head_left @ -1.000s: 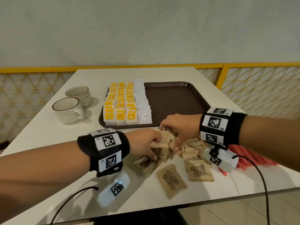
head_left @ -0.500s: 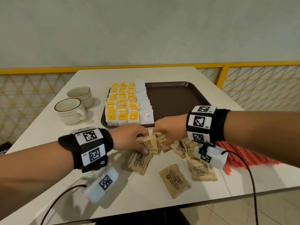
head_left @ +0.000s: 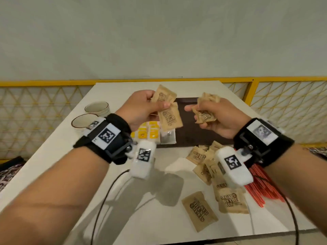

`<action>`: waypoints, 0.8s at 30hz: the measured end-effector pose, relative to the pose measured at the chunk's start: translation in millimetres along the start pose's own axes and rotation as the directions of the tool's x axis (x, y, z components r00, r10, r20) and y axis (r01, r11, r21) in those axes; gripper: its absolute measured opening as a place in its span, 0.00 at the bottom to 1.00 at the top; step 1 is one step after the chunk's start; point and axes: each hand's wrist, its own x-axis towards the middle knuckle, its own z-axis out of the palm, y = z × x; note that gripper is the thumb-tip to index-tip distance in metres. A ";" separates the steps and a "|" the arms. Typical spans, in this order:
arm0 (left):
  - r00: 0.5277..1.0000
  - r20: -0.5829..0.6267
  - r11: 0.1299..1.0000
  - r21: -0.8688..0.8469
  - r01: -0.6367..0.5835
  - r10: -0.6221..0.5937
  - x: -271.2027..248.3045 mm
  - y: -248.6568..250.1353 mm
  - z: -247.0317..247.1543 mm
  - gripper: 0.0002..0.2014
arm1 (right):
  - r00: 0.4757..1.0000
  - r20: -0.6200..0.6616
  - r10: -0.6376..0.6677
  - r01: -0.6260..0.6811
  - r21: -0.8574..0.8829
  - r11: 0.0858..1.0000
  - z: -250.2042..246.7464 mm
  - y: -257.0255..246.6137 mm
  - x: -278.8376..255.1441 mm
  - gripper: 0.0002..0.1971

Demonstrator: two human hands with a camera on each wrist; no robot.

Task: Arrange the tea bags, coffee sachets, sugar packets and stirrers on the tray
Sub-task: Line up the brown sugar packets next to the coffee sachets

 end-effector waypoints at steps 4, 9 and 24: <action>0.996 -0.083 0.971 -0.232 -0.058 0.039 22.2 11.8 21.2 0.03 | 0.997 -0.033 0.073 -0.055 0.390 0.919 2.5 4.3 16.0 0.04; 0.985 -0.161 0.952 -0.288 -0.100 0.055 47.7 12.9 38.0 0.06 | 0.986 -0.062 -0.157 0.166 0.169 0.972 3.5 -12.0 31.5 0.05; 0.975 -0.105 0.978 -0.061 -0.202 0.195 51.0 25.3 21.7 0.19 | 0.966 -0.041 -0.255 0.256 0.021 0.966 -22.6 -42.2 40.9 0.02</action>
